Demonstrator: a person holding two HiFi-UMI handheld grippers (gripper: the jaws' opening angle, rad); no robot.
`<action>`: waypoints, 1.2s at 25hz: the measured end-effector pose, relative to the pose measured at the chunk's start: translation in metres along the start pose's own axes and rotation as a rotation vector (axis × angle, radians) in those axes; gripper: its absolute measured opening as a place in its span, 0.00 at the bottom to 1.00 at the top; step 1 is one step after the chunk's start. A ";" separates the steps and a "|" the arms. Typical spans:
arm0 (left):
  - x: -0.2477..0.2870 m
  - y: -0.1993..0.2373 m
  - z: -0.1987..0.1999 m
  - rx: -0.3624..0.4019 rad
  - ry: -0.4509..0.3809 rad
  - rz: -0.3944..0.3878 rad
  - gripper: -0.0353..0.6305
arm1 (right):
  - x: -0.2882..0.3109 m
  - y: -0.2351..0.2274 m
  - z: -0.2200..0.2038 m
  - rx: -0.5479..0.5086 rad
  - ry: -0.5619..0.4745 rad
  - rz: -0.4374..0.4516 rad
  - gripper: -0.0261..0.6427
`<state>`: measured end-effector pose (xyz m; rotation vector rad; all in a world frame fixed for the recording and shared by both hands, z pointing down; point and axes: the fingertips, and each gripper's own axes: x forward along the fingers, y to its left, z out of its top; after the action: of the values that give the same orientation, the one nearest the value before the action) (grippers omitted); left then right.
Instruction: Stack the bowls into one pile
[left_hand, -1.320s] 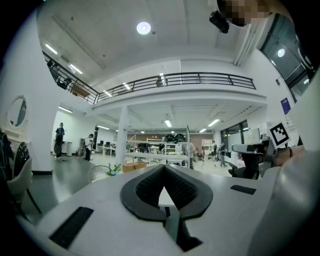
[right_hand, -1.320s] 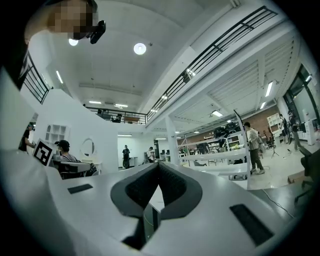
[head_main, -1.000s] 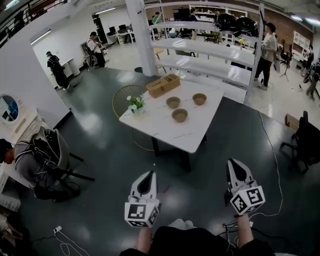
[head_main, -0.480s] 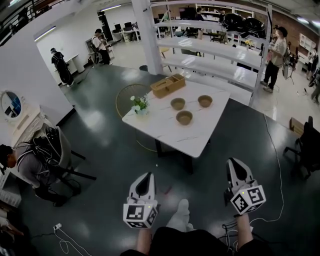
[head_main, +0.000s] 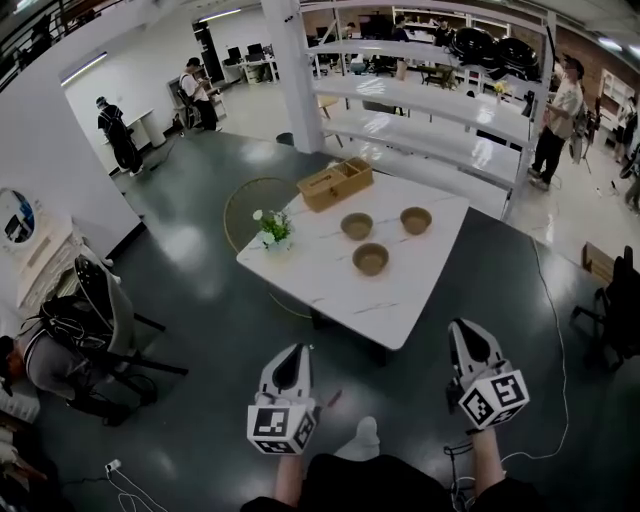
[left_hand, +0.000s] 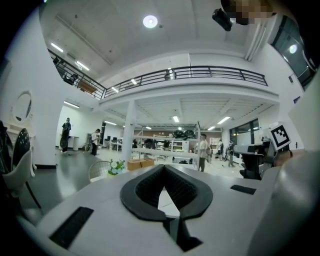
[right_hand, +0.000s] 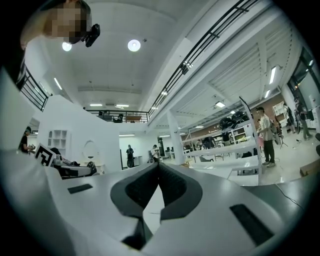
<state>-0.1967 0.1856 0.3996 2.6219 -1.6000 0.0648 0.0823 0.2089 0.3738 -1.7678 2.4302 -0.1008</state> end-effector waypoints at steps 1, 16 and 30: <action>0.011 0.002 0.000 -0.002 0.002 -0.007 0.08 | 0.009 -0.005 0.000 0.002 0.004 -0.004 0.06; 0.125 -0.001 -0.015 -0.024 0.064 -0.150 0.08 | 0.079 -0.048 -0.020 0.022 0.047 -0.073 0.06; 0.179 0.005 -0.034 -0.057 0.121 -0.168 0.08 | 0.118 -0.085 -0.031 0.037 0.087 -0.112 0.06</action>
<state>-0.1192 0.0278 0.4463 2.6416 -1.3197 0.1617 0.1220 0.0698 0.4079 -1.9209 2.3693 -0.2365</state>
